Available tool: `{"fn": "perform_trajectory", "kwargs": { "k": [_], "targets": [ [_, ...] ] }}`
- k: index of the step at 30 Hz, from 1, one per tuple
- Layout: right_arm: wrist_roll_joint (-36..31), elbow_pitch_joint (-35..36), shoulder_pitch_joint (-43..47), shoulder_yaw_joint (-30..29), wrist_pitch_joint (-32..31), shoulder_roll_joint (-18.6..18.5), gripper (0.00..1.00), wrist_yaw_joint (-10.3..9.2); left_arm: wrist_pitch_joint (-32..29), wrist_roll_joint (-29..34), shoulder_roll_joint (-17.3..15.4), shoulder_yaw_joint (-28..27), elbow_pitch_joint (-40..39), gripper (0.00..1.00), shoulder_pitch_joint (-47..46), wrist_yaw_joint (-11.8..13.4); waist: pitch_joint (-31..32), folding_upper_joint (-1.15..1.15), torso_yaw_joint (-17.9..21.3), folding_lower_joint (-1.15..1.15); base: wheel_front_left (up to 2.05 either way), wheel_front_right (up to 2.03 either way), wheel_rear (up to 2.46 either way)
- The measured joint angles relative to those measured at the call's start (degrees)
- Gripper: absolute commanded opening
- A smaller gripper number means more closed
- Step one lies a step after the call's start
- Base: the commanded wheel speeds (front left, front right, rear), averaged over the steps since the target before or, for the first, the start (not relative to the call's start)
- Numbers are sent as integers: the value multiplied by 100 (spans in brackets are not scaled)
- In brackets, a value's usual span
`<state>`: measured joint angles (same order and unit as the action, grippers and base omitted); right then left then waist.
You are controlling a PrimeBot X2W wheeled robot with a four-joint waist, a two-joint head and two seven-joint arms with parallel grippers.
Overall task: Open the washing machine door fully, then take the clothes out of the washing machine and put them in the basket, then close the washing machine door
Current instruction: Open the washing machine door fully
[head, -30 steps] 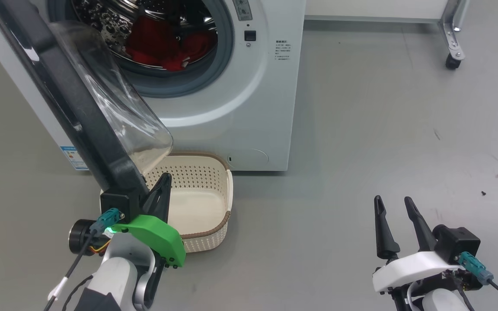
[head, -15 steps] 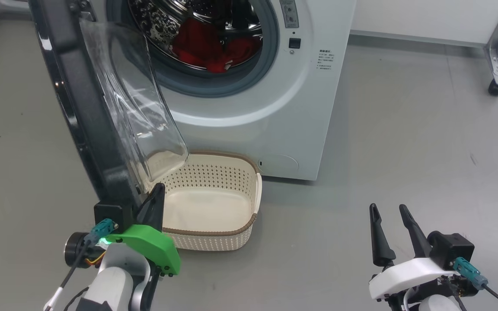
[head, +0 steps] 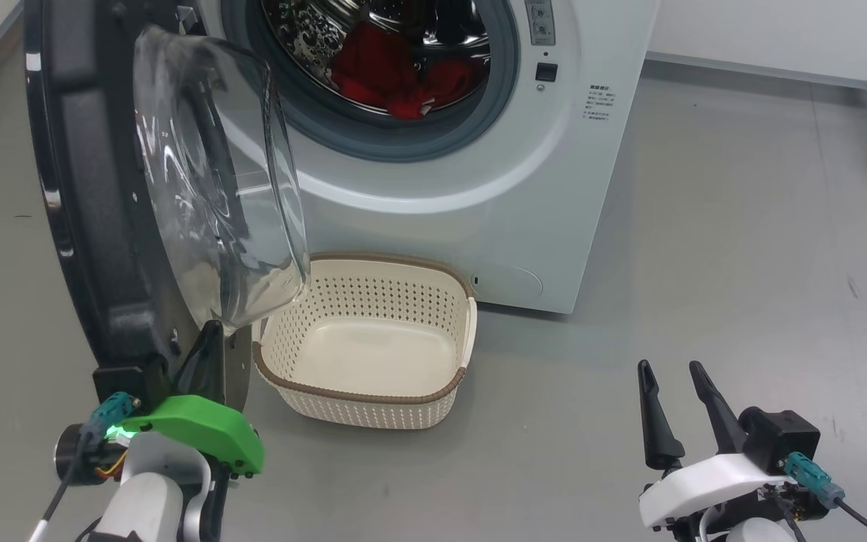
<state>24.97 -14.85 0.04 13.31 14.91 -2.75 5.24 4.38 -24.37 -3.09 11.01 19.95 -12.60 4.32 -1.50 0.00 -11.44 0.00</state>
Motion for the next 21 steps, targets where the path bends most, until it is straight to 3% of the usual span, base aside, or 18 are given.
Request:
{"fn": "perform_trajectory", "kwargs": {
  "k": [21],
  "targets": [
    [-43,-49,-13,40,0,2,100,21,182,-334,-386,-998,-11,0,147,144,-221,0,-90,1,0,0,0]
  ]
}}
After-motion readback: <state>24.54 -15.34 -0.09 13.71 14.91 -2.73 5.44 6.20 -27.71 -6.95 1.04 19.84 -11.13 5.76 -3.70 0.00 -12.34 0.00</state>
